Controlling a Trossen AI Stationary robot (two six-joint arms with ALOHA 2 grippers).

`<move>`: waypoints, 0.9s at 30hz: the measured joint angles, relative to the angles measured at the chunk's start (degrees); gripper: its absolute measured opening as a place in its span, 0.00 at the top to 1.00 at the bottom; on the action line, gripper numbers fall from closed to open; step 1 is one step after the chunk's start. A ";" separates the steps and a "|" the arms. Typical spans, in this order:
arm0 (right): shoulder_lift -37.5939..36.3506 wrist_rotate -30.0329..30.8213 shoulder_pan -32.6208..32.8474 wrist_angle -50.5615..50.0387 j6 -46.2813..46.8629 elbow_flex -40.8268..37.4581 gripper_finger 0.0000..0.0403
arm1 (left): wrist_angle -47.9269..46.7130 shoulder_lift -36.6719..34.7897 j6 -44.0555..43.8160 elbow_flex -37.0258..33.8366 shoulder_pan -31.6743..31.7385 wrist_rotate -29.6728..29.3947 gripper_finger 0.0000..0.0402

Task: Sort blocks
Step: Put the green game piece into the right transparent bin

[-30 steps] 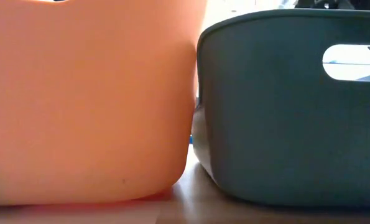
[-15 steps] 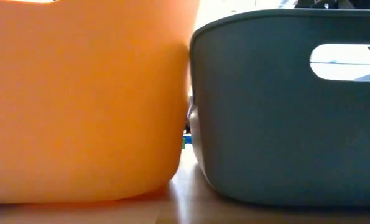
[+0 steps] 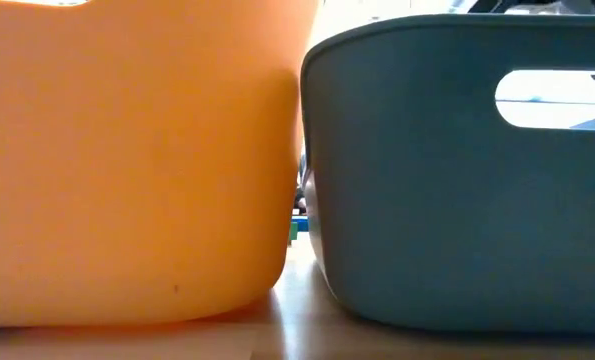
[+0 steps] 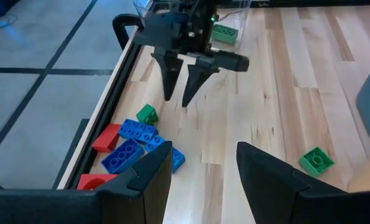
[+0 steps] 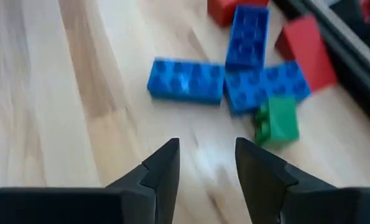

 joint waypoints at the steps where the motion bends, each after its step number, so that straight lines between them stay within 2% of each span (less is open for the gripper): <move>1: 0.80 -0.02 -0.29 1.81 -0.13 0.00 0.56 | 0.01 0.00 -0.02 0.00 0.00 -0.24 0.57; 4: 2.94 0.05 -1.31 4.82 -0.20 -0.02 0.51 | -0.07 0.00 -0.35 0.00 0.00 -1.74 0.57; 9: 1.68 0.46 -1.87 6.43 1.61 0.04 0.37 | -1.30 0.00 -1.05 0.00 -0.13 -1.98 0.57; 14: 4.14 0.55 -2.61 10.26 2.76 0.16 0.29 | -1.47 0.00 -0.35 0.00 -0.22 -1.98 0.57; 19: 5.66 3.50 -2.72 11.16 2.10 0.02 0.27 | -1.47 0.00 -0.48 0.00 -0.24 -1.96 0.57; 27: 5.72 3.89 -2.28 8.28 3.71 0.09 0.29 | -1.44 0.00 -0.95 0.00 -0.31 -1.91 0.57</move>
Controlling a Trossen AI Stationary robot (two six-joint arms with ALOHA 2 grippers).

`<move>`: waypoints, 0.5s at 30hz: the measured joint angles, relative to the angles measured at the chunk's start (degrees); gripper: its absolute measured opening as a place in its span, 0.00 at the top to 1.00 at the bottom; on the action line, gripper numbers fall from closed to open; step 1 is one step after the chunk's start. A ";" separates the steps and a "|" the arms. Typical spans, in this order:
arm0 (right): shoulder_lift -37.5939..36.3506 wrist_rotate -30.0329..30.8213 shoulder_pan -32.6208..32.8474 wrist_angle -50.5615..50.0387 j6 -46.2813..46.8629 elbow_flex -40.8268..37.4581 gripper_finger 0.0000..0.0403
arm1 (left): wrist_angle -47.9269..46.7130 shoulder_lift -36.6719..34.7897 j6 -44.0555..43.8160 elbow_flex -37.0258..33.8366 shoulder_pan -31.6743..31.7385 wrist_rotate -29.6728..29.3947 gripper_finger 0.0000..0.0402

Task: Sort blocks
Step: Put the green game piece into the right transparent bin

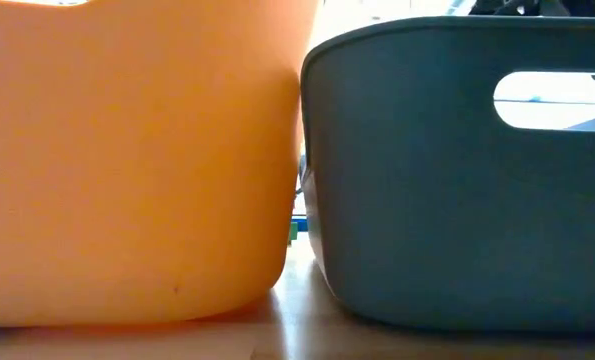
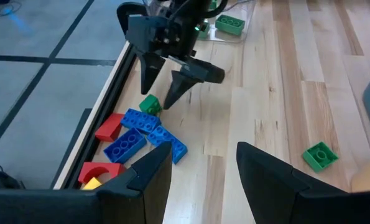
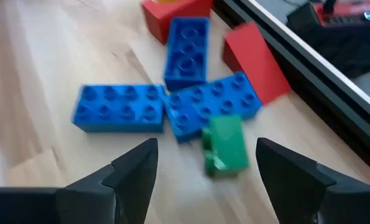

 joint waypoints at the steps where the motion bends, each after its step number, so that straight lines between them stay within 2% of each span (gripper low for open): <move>1: 0.00 0.15 -0.02 -0.47 -0.07 0.00 0.30 | 0.01 0.00 0.12 0.00 0.00 0.00 0.57; 8: 0.00 0.44 0.09 -1.01 -0.74 0.00 0.34 | 0.08 0.00 0.04 0.00 0.00 0.02 0.57; 15: 0.00 1.25 -0.09 -1.12 -0.81 0.00 0.48 | 0.08 0.00 -0.62 0.00 -0.02 0.04 0.57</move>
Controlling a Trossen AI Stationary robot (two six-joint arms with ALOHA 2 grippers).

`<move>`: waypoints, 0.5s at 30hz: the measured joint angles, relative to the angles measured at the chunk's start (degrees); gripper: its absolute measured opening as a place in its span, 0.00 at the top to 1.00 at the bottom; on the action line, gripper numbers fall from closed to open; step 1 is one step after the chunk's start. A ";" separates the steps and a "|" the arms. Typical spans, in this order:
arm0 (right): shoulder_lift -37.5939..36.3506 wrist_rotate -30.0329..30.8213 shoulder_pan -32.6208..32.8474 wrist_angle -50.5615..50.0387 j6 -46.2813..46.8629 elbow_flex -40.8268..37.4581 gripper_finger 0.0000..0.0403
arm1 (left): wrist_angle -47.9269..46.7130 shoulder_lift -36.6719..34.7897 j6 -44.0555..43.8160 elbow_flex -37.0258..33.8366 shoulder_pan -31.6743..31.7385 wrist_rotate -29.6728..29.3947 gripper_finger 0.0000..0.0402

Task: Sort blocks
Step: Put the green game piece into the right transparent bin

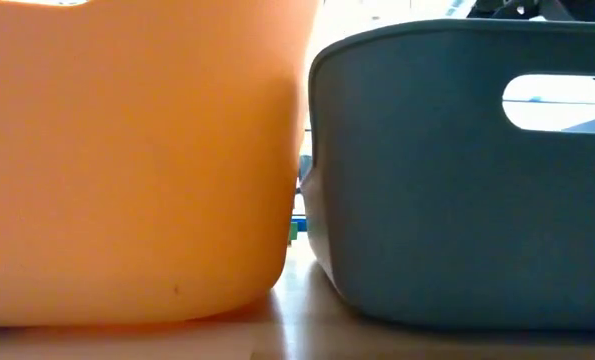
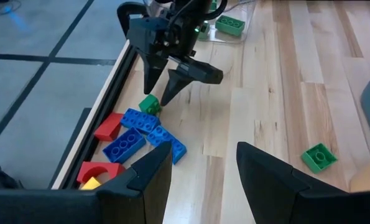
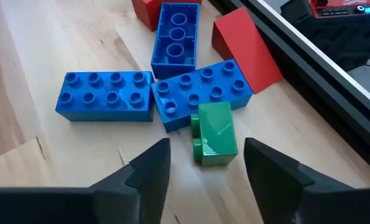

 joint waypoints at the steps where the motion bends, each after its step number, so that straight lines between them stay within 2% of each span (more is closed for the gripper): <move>1: 0.00 0.00 0.00 0.00 0.00 0.00 0.50 | 0.00 0.00 -0.03 0.00 0.00 0.00 0.57; 9: 0.00 0.02 -0.02 -0.07 -0.09 0.00 0.66 | 0.00 0.00 -0.31 0.00 0.00 0.00 0.57; 15: 0.00 0.02 0.00 -0.48 0.03 0.00 0.73 | 0.00 0.00 -0.31 0.00 0.00 0.00 0.57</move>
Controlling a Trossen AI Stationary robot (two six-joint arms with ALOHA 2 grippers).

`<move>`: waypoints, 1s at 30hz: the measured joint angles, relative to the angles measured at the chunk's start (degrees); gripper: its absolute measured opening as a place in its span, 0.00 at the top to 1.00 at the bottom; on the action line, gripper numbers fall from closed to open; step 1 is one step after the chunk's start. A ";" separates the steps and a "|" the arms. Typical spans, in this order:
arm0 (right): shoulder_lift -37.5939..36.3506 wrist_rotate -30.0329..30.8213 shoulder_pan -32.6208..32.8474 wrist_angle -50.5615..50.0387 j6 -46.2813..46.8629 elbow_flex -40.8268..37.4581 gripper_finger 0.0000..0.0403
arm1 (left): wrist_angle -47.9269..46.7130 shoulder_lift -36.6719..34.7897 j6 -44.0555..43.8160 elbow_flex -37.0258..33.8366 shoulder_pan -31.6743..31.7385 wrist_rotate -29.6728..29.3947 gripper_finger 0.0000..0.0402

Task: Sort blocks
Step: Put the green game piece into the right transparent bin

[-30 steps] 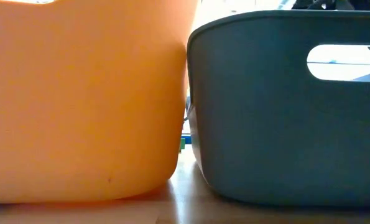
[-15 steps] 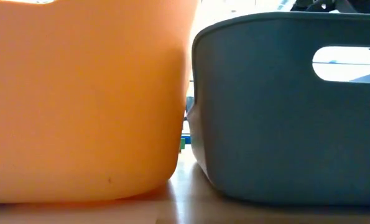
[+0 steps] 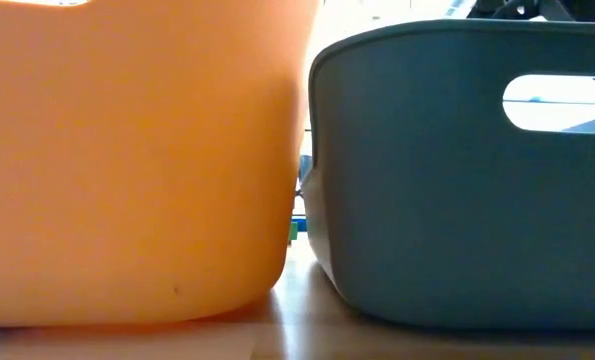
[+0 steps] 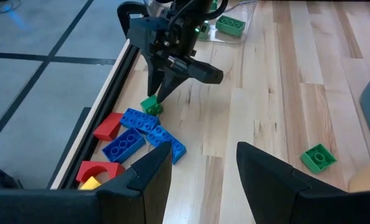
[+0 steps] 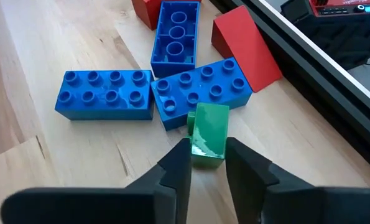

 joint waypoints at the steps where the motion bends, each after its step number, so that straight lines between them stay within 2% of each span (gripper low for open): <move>1: 0.00 0.00 0.00 -0.32 0.05 0.04 0.73 | 0.00 0.00 0.00 0.00 0.00 0.00 0.57; 10: -3.27 -0.04 0.54 -6.75 0.59 -0.02 0.75 | -0.02 0.00 0.00 0.00 0.00 0.00 0.57; 14: -6.71 -0.47 1.70 -12.95 2.81 -0.02 0.75 | -0.07 -0.08 0.00 0.00 0.00 0.00 0.57; 22: -17.19 -0.53 6.95 -23.28 3.74 -0.04 0.77 | -0.07 -0.40 0.36 0.00 0.00 0.02 0.57; 30: -29.68 -0.48 8.01 -35.91 7.97 -0.04 0.81 | -0.03 -0.39 1.89 0.00 0.00 0.02 0.57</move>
